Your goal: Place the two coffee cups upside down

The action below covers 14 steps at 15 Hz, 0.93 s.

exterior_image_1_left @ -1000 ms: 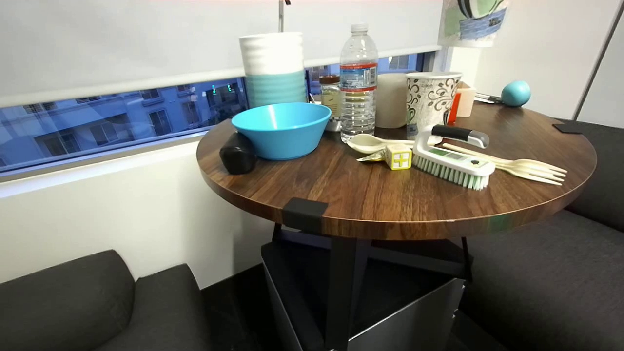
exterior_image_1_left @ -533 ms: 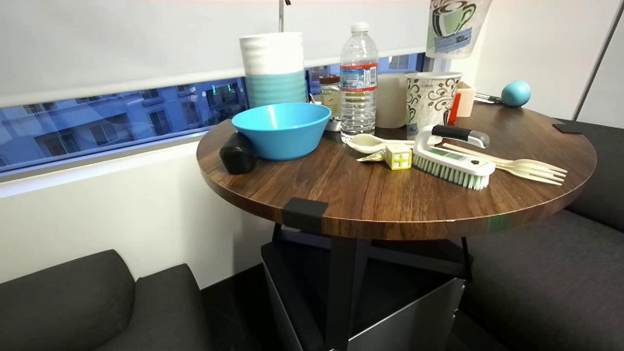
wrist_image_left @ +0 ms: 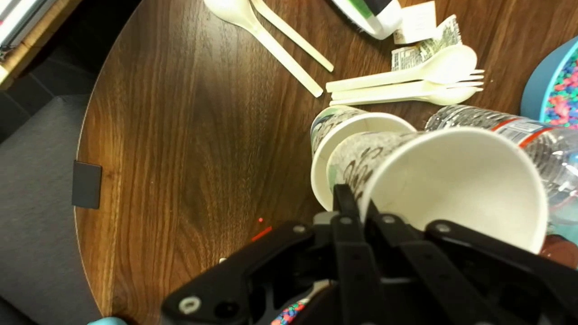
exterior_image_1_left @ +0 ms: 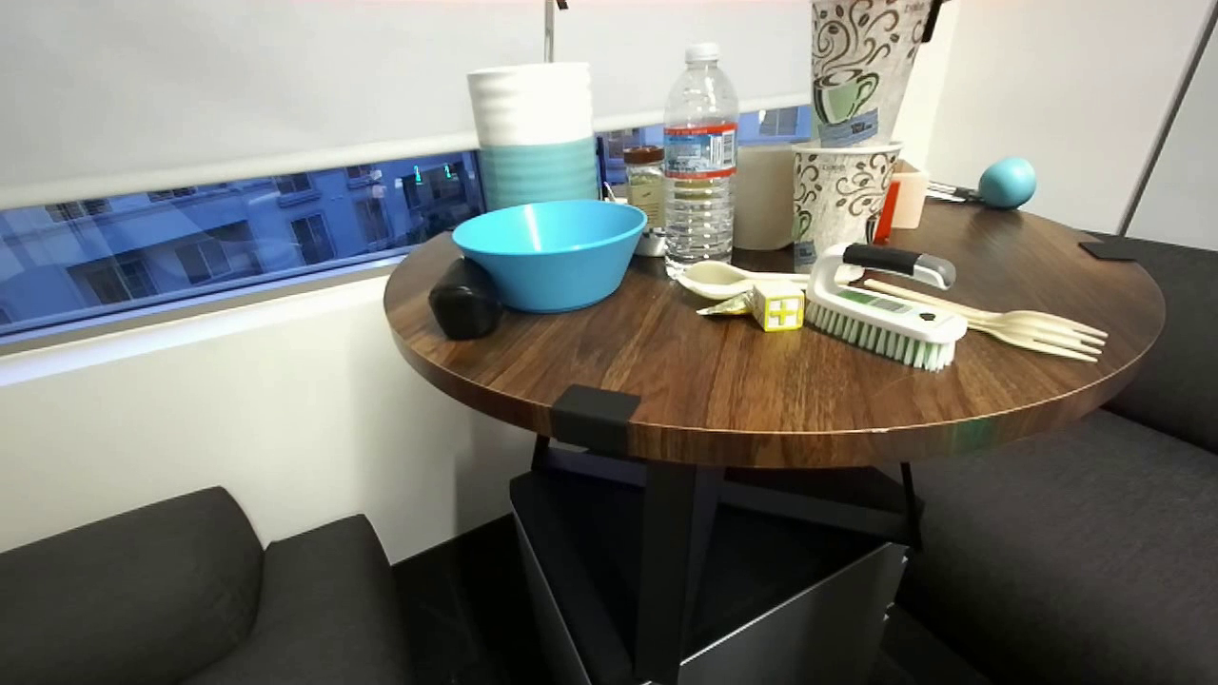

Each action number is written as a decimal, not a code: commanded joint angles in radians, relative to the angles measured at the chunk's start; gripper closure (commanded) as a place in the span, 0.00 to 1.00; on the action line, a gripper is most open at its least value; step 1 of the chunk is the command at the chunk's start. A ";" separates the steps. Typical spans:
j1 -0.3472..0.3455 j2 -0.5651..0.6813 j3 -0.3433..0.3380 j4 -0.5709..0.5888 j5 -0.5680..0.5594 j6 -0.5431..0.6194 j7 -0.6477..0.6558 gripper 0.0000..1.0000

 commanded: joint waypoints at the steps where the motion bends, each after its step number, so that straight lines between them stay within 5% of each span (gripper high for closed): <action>1: 0.009 0.044 0.000 0.023 -0.032 -0.017 0.042 0.99; 11: 0.018 0.081 -0.032 -0.042 -0.014 -0.044 0.045 0.99; 12: 0.016 0.079 -0.035 -0.055 -0.017 -0.054 0.047 0.93; 13: 0.016 0.078 -0.039 -0.068 -0.016 -0.061 0.046 0.70; 14: 0.016 0.076 -0.042 -0.079 -0.015 -0.068 0.045 0.68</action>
